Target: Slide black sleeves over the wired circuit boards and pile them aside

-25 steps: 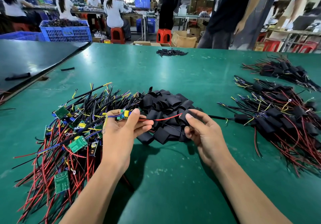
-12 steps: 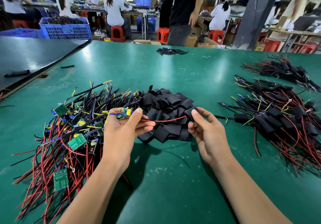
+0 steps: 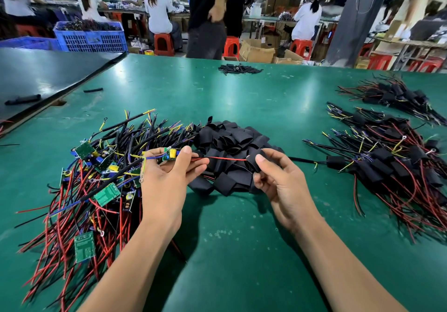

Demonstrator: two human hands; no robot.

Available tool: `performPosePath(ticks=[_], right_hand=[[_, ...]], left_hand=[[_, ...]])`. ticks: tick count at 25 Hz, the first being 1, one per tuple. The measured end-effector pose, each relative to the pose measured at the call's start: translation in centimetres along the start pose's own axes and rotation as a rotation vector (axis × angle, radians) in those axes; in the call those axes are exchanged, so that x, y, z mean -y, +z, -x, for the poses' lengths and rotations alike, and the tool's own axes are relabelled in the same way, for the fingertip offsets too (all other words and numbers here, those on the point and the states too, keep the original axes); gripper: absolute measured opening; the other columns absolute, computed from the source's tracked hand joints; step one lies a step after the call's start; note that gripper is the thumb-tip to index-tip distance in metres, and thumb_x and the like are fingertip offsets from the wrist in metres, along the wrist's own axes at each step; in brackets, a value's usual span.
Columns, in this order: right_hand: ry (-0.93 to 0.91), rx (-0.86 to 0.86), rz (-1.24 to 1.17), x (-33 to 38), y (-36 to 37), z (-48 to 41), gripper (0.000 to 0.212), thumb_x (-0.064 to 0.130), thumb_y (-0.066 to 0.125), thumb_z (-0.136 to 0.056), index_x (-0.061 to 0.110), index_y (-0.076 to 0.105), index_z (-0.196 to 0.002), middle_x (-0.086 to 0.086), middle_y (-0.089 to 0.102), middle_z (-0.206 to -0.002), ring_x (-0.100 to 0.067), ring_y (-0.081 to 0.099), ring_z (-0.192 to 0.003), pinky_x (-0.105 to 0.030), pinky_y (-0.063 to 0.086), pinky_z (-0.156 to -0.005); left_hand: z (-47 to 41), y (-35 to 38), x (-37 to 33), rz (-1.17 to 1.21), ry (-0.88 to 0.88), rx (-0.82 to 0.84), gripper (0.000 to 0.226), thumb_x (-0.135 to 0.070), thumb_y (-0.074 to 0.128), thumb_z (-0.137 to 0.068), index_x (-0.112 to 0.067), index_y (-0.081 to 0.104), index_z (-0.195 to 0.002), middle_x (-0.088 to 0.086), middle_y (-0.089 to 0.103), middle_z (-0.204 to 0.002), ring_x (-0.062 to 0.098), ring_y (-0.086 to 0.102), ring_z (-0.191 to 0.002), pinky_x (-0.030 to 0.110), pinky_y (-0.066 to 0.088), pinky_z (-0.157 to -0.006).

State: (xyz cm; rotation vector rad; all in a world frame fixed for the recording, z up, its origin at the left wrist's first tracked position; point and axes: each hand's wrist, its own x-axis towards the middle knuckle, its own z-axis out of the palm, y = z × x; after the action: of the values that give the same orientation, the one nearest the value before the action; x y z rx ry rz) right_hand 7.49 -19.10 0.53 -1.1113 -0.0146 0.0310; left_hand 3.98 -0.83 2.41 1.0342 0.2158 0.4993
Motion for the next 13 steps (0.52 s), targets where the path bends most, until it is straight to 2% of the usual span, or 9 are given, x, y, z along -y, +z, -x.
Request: performPosePath(ticks=[2, 4, 5, 8, 10, 13], right_hand=[[-0.004, 0.008, 0.01, -0.03, 0.06, 0.0, 0.032, 0.021, 0.08, -0.069, 0.016, 0.069, -0.098, 0.001, 0.068, -0.076, -0.014, 0.056, -0.054, -0.022, 0.05, -0.054], [-0.008, 0.011, 0.011, -0.04, 0.14, 0.01, 0.033, 0.021, 0.08, -0.069, 0.016, 0.068, -0.099, 0.0, 0.068, -0.076, -0.014, 0.056, -0.053, -0.021, 0.049, -0.053], [-0.01, 0.011, 0.01, -0.03, 0.16, 0.01, 0.033, 0.02, 0.08, -0.068, 0.016, 0.067, -0.099, 0.0, 0.068, -0.076, -0.014, 0.057, -0.053, -0.021, 0.049, -0.052], [-0.022, 0.012, 0.006, -0.15, 0.19, 0.07, 0.027, 0.015, 0.078, -0.075, 0.015, 0.066, -0.098, 0.0, 0.067, -0.074, -0.014, 0.058, -0.053, -0.022, 0.05, -0.053], [-0.032, -0.001, -0.001, -0.39, 0.26, 0.13, 0.021, 0.008, 0.074, -0.083, 0.014, 0.062, -0.099, -0.001, 0.065, -0.072, -0.015, 0.061, -0.053, -0.023, 0.05, -0.053], [-0.048, -0.005, -0.01, -0.58, 0.42, 0.24, 0.021, 0.004, 0.069, -0.088, 0.014, 0.055, -0.1, 0.002, 0.063, -0.069, -0.017, 0.066, -0.056, -0.023, 0.052, -0.054]], left_hand=[[0.01, 0.08, -0.01, 0.009, 0.021, -0.014, 0.022, -0.007, 0.062, -0.096, -0.004, 0.043, -0.108, 0.019, 0.07, -0.082, 0.037, 0.074, -0.082, 0.031, 0.061, -0.072], [0.11, 0.19, -0.08, 0.019, 0.038, -0.026, 0.024, -0.006, 0.061, -0.097, -0.014, 0.038, -0.099, 0.022, 0.068, -0.085, 0.036, 0.075, -0.082, 0.032, 0.061, -0.074], [0.05, 0.21, -0.07, 0.018, 0.041, -0.03, 0.024, -0.006, 0.061, -0.097, -0.014, 0.038, -0.101, 0.023, 0.068, -0.086, 0.036, 0.075, -0.083, 0.033, 0.061, -0.074], [-0.08, 0.17, 0.09, 0.004, 0.039, -0.024, 0.028, -0.008, 0.061, -0.097, -0.003, 0.041, -0.116, 0.028, 0.067, -0.092, 0.037, 0.074, -0.087, 0.032, 0.061, -0.076], [-0.19, 0.1, 0.2, 0.005, 0.038, -0.029, 0.029, -0.009, 0.061, -0.097, -0.002, 0.041, -0.117, 0.029, 0.067, -0.093, 0.037, 0.074, -0.088, 0.032, 0.061, -0.076], [-0.17, 0.06, 0.46, -0.002, 0.039, -0.022, 0.044, -0.01, 0.061, -0.097, 0.017, 0.038, -0.124, 0.029, 0.067, -0.093, 0.037, 0.074, -0.088, 0.031, 0.06, -0.076]])
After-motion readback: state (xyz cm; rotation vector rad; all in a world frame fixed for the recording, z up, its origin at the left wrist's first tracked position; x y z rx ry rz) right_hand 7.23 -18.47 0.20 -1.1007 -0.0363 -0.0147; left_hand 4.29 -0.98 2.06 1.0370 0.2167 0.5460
